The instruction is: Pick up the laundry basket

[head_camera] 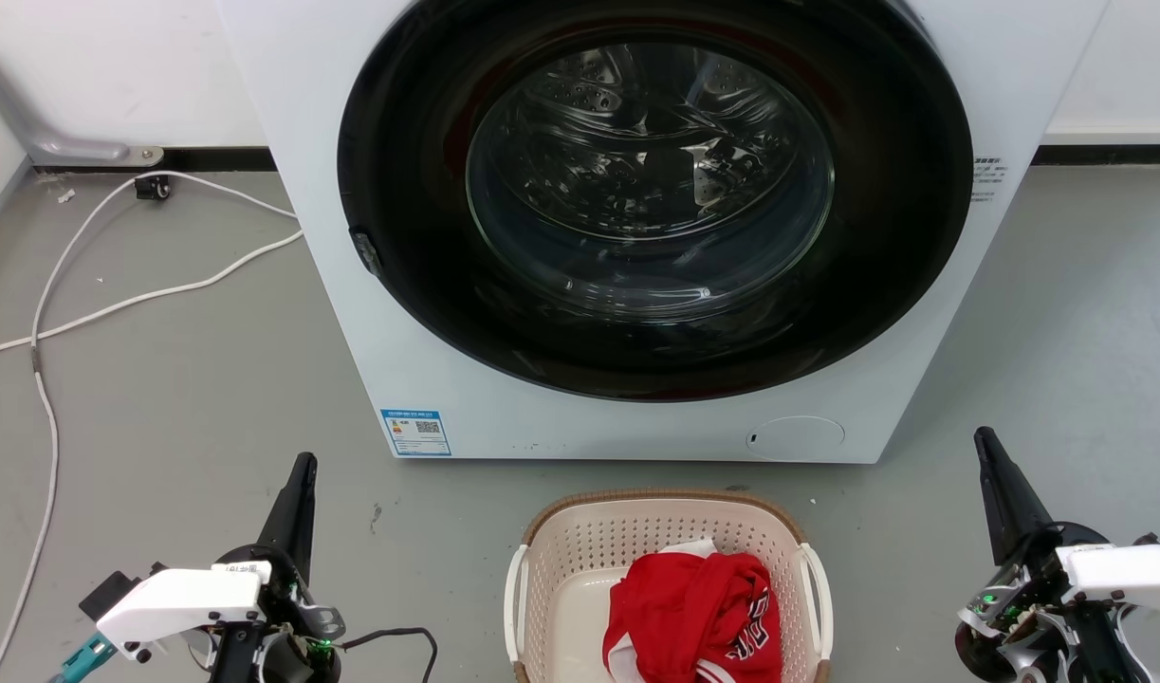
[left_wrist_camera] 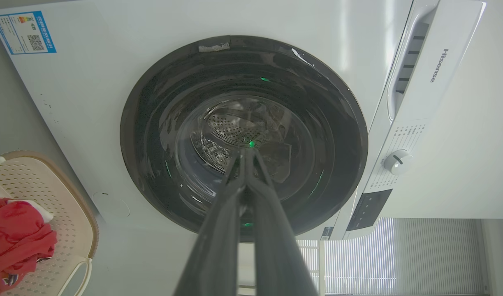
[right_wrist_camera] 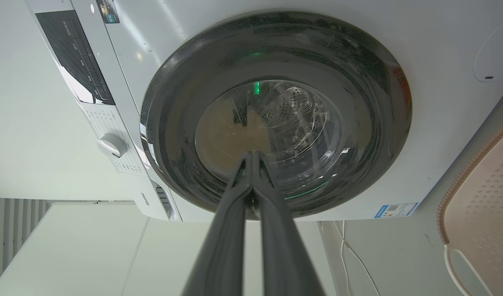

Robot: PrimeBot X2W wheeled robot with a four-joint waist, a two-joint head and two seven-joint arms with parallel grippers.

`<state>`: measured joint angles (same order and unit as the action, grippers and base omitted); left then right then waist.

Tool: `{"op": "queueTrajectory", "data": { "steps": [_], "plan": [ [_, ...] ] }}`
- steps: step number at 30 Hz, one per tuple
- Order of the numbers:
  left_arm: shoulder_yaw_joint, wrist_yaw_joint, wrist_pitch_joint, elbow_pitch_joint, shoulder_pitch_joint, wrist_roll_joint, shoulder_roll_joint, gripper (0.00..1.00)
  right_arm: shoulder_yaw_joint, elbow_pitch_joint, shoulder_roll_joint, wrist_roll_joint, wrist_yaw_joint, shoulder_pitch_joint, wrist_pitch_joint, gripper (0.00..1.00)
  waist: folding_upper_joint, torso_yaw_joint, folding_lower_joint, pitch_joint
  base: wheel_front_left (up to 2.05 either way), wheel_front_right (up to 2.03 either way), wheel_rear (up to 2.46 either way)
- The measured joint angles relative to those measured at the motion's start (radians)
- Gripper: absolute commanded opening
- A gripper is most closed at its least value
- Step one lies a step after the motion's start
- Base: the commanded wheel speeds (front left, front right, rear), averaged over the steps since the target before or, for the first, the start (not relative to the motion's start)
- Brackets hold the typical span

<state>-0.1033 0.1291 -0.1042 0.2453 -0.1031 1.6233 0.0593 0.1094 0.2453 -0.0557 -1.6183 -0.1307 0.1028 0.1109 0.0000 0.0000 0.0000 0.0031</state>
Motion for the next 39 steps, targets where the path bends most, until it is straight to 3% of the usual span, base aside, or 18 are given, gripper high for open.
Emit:
{"op": "queueTrajectory", "data": {
  "steps": [36, 37, 39],
  "plan": [
    [-0.004, 0.0, -0.006, 0.0, 0.0, -0.002, -0.003, 0.0, 0.002, 0.0, 0.002, 0.0, 0.0, 0.0, 0.003, 0.0, 0.0, 0.0, 0.0, 0.0, 0.0, 0.0, 0.0],
    [-0.005, 0.0, -0.006, 0.0, 0.0, -0.002, -0.003, 1.0, 0.002, 0.0, 0.002, 0.0, 0.0, 0.0, 0.003, 1.0, 0.0, 0.0, 0.0, 0.0, 0.0, 0.0, 0.0],
    [-0.004, -0.001, -0.006, 0.009, 0.004, -0.002, -0.005, 1.0, 0.001, 0.008, 0.002, 0.0, 0.0, -0.006, 0.003, 1.0, 0.0, 0.0, 0.0, 0.0, 0.0, 0.0, 0.0]
  ]
}}
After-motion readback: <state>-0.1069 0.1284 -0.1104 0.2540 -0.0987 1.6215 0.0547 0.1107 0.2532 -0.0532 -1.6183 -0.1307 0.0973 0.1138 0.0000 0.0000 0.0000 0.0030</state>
